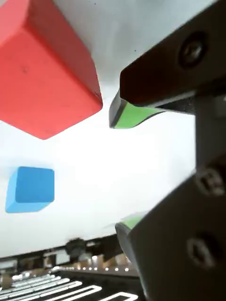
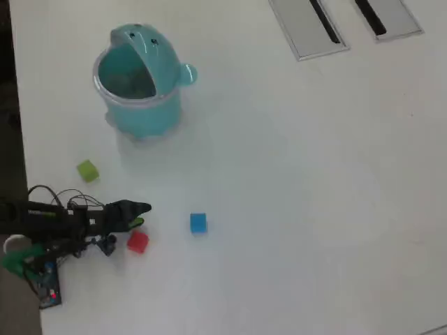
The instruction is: Grasp RGB lego blocks and put them in the bin one by one.
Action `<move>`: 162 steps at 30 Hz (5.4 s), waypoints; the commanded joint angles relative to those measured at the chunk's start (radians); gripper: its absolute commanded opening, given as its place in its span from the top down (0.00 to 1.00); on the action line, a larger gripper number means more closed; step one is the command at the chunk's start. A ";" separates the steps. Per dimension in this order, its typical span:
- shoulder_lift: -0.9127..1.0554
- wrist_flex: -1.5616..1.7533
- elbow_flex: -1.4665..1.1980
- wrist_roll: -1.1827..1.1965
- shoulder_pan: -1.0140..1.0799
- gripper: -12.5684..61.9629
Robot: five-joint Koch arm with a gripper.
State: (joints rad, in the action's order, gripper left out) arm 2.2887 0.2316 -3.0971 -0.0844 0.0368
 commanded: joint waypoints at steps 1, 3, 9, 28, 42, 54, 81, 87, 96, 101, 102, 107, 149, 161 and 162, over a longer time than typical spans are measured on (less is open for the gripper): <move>0.061 0.003 -0.074 -0.003 -0.002 0.37; 0.061 0.003 -0.074 -0.003 -0.002 0.37; 0.060 0.003 -0.074 -0.003 -0.002 0.37; 0.061 -0.002 -0.074 -0.015 -0.015 0.37; 0.064 0.138 -0.060 -0.192 0.021 0.38; 0.069 0.255 -0.008 -0.531 0.127 0.38; 0.072 0.003 0.337 -1.442 0.276 0.38; 0.075 -0.302 0.462 -1.635 0.347 0.38; 0.077 -0.669 0.594 -1.727 0.416 0.38; 0.077 -0.750 0.603 -1.781 0.456 0.39; 0.077 -0.784 0.617 -1.801 0.460 0.39; 0.075 -0.942 0.655 -1.835 0.449 0.39; -0.080 -0.996 0.558 -1.565 0.304 0.42; -0.298 -0.744 0.563 -1.509 0.302 0.42; -0.324 -0.712 0.566 -1.505 0.308 0.44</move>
State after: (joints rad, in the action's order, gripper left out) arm 1.9865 -0.5614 -2.5786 -1.5938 0.3405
